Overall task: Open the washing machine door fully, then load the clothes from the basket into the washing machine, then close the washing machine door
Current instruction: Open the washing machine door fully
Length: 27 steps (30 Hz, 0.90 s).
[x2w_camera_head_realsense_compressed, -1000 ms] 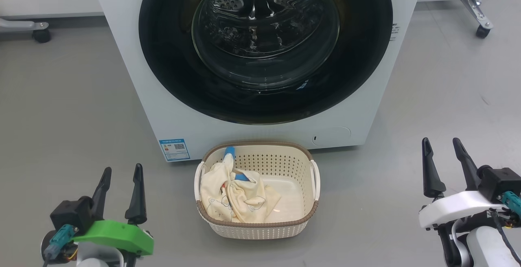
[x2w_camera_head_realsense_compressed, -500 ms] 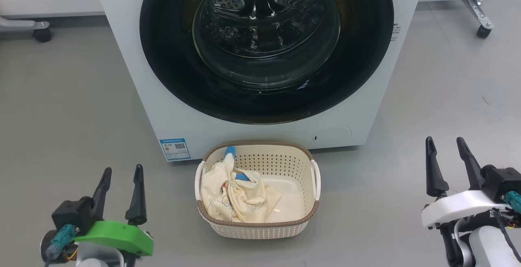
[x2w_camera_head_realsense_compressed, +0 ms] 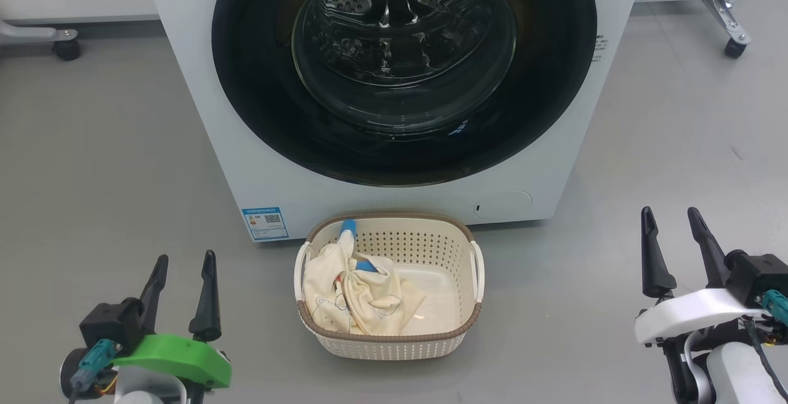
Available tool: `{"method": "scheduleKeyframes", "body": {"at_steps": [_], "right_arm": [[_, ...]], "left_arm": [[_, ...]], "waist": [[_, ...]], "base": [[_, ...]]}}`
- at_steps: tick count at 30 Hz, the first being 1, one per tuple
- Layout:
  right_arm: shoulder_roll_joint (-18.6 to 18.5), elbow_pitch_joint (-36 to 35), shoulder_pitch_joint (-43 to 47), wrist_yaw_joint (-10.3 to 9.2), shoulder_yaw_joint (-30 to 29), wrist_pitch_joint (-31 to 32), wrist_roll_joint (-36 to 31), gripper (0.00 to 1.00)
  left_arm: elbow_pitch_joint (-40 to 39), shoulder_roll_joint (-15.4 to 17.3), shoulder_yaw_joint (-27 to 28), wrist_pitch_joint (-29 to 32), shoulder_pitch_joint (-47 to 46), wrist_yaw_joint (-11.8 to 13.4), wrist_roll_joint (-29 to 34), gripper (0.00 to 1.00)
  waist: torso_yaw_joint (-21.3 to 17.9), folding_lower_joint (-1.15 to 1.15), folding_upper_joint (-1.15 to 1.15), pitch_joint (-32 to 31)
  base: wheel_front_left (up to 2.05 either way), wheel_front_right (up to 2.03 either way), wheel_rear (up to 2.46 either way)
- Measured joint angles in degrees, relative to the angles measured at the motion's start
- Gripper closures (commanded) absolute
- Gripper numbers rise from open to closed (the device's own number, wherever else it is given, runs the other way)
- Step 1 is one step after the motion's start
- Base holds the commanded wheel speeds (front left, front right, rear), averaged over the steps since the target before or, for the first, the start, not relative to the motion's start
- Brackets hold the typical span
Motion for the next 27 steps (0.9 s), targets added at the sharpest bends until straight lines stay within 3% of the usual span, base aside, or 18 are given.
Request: {"method": "scheduleKeyframes", "body": {"at_steps": [13, 27], "right_arm": [[0.45, 0.03, 0.00, 0.65, -0.97, 0.00, -0.63, 0.00], [0.76, 0.23, 0.00, 1.27, -1.47, 0.00, -1.26, 0.00]], "left_arm": [[0.07, -0.21, 0.90, 0.00, -0.94, -0.51, 0.44, 0.00], [-0.45, -0.69, 1.81, 0.00, -1.46, -0.75, 0.48, 0.00]], "waist": [[-0.14, 0.00, 0.00, 0.37], [-0.31, 0.00, 0.00, 0.74]], "base": [[0.52, 0.52, -1.04], [0.82, 0.82, -1.64]]}}
